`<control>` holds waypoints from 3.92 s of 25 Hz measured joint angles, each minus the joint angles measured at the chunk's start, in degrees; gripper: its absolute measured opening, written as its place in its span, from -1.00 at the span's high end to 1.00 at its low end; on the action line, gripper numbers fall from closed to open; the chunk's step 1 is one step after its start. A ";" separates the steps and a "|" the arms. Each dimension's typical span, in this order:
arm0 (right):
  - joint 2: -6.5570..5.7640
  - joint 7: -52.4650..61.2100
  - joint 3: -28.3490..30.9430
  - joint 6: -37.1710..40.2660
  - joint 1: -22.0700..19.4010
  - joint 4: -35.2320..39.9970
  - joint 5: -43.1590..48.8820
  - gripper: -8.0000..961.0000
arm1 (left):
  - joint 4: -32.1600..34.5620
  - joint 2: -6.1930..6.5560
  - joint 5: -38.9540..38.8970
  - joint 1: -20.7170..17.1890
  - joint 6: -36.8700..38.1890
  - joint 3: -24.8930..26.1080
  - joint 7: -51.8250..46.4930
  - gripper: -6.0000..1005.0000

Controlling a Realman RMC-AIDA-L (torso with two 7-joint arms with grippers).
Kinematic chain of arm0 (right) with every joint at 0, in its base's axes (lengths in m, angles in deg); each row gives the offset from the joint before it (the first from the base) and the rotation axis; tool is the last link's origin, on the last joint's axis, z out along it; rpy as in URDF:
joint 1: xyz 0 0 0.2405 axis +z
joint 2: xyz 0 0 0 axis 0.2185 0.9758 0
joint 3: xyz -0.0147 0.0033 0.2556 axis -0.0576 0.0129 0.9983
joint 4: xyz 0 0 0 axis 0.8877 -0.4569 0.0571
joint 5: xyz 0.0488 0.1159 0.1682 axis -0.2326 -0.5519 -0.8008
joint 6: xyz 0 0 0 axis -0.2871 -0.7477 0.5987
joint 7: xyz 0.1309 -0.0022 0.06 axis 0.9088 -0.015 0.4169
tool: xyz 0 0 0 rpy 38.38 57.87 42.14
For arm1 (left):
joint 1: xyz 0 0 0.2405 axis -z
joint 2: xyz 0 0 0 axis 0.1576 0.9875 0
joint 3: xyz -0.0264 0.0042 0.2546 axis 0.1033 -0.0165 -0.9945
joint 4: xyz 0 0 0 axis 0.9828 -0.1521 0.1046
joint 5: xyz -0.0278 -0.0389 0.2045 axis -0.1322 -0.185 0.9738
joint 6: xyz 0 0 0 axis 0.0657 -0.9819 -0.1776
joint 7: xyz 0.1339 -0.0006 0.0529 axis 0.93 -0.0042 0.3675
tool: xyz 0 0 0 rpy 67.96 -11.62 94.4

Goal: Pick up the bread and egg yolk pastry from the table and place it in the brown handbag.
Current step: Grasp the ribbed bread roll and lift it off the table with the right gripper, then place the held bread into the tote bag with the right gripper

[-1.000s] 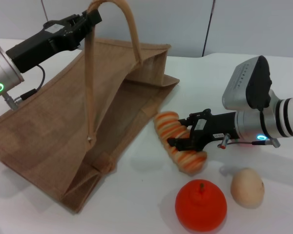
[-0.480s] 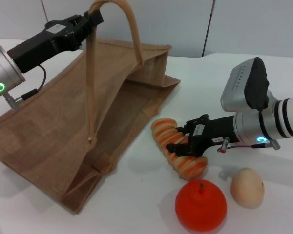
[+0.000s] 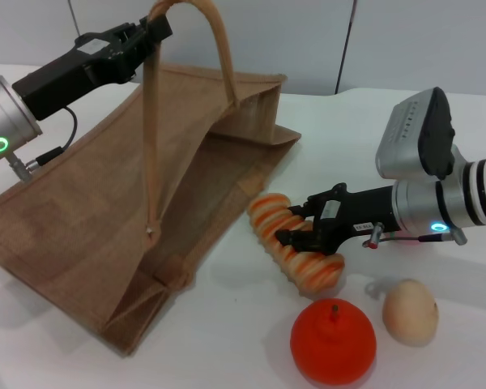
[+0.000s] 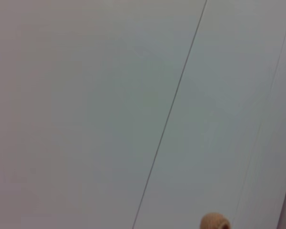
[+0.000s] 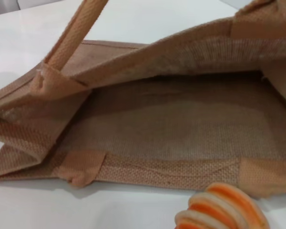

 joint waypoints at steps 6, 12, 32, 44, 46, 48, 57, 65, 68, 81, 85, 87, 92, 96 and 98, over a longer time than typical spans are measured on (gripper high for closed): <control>-0.14 0.11 0.34 0.14 -0.96 1.01 -0.95 0.11 | 0.00 0.00 -0.01 0.08 -0.01 -0.12 0.00 0.76; -0.01 0.42 0.71 0.91 -2.90 3.56 -1.11 0.18 | 0.00 0.00 0.35 0.47 -0.04 -0.25 0.01 0.76; -0.10 2.89 -0.19 9.46 -7.36 13.34 -4.02 0.32 | -0.14 -0.18 0.68 3.54 -2.43 -1.27 -0.62 0.76; 0.78 5.74 -0.60 3.90 -1.00 12.29 -4.02 0.34 | -1.51 -0.19 0.64 7.28 -4.91 -1.26 -1.15 0.76; 0.79 6.12 -0.66 1.30 0.24 11.24 -4.49 0.34 | -1.63 -0.19 0.60 8.02 -5.25 -1.31 -1.34 0.76; 0.82 6.05 -0.80 -1.98 1.64 9.61 -5.14 0.34 | -1.66 -0.22 0.47 8.65 -5.80 -1.60 -1.76 0.76; 1.08 3.27 -1.42 -10.76 4.43 5.10 -8.77 0.38 | -2.86 -0.26 -1.75 11.11 -10.14 -1.42 -2.45 0.76; 1.16 -4.09 -1.17 -9.23 6.41 0.54 -11.41 0.39 | -2.97 -0.21 -4.95 10.78 -12.08 -1.28 -2.46 0.75; 1.21 -7.77 -0.25 -8.94 6.49 -0.36 -12.05 0.40 | -2.99 -0.17 -5.52 10.44 -12.78 -1.22 -2.46 0.75; 1.06 -14.99 0.68 -0.94 5.34 -1.80 -15.21 0.23 | -2.99 -0.01 -9.22 6.62 -11.40 -0.99 -0.86 0.75; 0.83 -15.19 0.99 1.54 5.04 -1.94 -16.04 -0.13 | -3.06 0.00 -10.27 5.26 -10.14 -0.99 -0.21 0.75; 0.76 -15.24 0.99 3.31 4.63 -1.89 -16.04 -0.26 | -3.07 0.00 -10.53 4.53 -9.08 -1.00 -0.02 0.75; 0.32 -15.26 0.98 8.32 2.49 -0.26 -16.12 -0.44 | -3.19 -0.08 -11.19 2.78 -6.86 -0.93 0.94 0.75; -0.27 -14.74 0.80 13.08 -0.87 3.06 -16.13 -0.44 | -3.19 -0.07 -11.34 1.32 -6.23 -0.01 1.57 0.75; -0.55 -13.79 0.83 15.53 -3.52 5.92 -16.12 -0.44 | -3.19 -0.07 -11.34 0.74 -5.71 0.31 1.80 0.75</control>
